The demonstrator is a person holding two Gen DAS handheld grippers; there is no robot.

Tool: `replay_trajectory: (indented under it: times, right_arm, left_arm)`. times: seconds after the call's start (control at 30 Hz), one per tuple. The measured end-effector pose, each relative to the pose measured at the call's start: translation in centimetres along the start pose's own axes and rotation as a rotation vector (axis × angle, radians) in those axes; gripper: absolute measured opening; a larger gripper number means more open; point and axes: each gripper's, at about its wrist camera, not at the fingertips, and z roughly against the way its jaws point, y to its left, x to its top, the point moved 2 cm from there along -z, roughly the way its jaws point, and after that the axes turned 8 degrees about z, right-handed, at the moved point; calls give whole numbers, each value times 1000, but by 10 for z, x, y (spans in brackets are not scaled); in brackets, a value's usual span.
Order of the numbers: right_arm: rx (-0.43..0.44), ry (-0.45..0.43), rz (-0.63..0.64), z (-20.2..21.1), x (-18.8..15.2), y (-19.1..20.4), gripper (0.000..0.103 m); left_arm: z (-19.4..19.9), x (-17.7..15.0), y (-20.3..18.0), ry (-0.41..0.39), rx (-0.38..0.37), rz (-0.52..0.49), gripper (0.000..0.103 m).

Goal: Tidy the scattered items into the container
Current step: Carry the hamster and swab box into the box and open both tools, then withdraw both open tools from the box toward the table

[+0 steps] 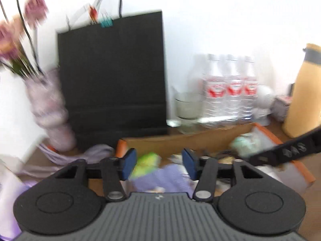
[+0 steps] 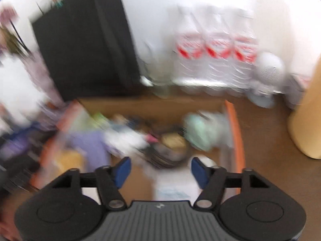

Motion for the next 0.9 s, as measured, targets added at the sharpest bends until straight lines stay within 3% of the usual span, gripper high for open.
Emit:
replay_trajectory:
  times: [0.03,0.1,0.2,0.33,0.5,0.57,0.67,0.73,0.77,0.9]
  right_arm:
    - [48,12,-31,-5,2,-1,45]
    - [139,63,-75,-21,0,0,18]
    - [139,158,-69,-48,-16,7,16]
    - [100,192,-100,-58,-32,-7,8]
    - [75,179,-188,-46,-35,-31,13]
    - [42,175,-159,-37,-32,-30,21]
    - [8,154,-104,-16,-28,-27,35]
    - [-44,125,-63,1,-25,-23,50]
    - [-64,104,-47,9,-24,-21,57]
    - [-101,33,-27,45,-27,-19,62]
  left_arm:
    - [-8,-1,-2,35,-43,21,42]
    - [-28,-10,-5,104,-67,37,36]
    - [-51,-27,-2,198,-21,46,32]
    - [-60,-38,7,221,15,31,32]
    - [-55,-35,7,225,10,29,34]
    - [-45,-31,4,213,11,12,42]
    - [-25,-20,-1,188,38,-10,66]
    - [-10,-14,-1,167,63,2,92]
    - [-2,-12,0,153,71,11,93]
    - [34,-6,3,94,108,55,102]
